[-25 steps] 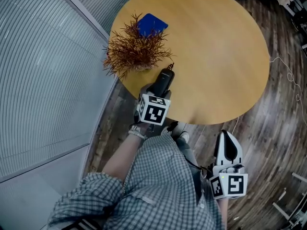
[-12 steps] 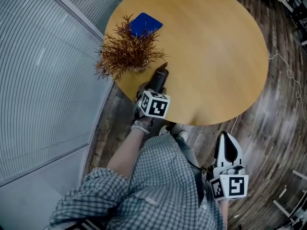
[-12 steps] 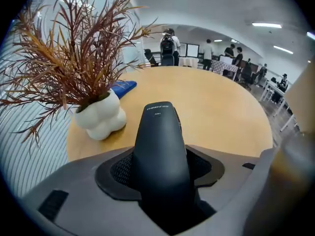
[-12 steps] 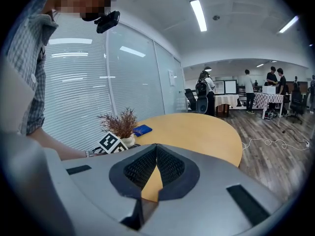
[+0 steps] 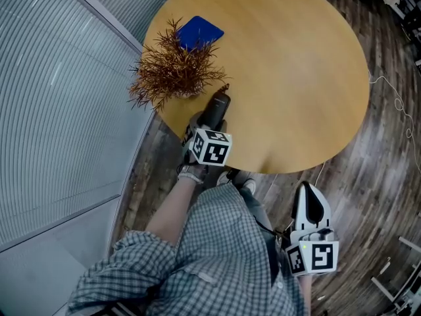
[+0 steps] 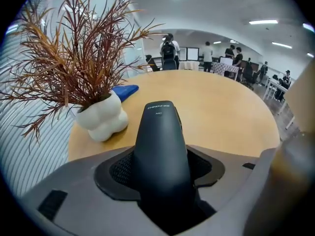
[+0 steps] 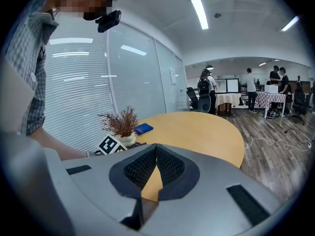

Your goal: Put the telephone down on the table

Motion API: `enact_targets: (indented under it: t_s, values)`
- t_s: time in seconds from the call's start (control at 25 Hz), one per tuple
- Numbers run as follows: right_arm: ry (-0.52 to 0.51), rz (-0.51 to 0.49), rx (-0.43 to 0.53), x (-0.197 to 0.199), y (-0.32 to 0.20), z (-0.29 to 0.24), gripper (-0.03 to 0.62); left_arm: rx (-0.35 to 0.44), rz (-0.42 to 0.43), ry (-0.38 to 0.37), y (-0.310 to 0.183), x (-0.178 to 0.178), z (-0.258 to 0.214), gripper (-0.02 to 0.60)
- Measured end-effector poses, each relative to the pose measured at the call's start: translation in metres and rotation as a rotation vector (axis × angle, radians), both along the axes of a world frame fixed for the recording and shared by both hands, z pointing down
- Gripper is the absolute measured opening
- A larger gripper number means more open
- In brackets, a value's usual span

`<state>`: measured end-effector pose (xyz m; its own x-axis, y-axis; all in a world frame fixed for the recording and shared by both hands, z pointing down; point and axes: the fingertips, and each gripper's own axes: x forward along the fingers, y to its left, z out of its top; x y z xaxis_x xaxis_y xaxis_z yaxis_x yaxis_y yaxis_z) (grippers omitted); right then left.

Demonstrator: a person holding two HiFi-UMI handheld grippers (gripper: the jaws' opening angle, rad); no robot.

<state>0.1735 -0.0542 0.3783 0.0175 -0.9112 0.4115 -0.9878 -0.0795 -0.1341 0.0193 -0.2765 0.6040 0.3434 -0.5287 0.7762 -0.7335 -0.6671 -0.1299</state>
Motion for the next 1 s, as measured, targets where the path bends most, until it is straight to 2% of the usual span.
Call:
enact_targets:
  t_s: [0.16, 0.48, 0.8, 1.0]
  values:
    - [0.005, -0.014, 0.004, 0.001, 0.0, -0.001, 0.008, 0.014, 0.0, 0.023, 0.0, 0.001, -0.002, 0.284]
    - [0.013, -0.038, 0.024, 0.005, -0.004, -0.007, 0.008, 0.002, 0.016, 0.12, 0.004, 0.006, -0.024, 0.322]
    - [0.013, -0.081, 0.066, 0.003, -0.013, -0.016, 0.008, 0.082, 0.015, 0.168, 0.008, 0.002, -0.067, 0.322]
    - [0.015, -0.101, 0.107, 0.003, -0.017, -0.025, 0.008, 0.137, 0.014, 0.245, 0.015, 0.003, -0.106, 0.322]
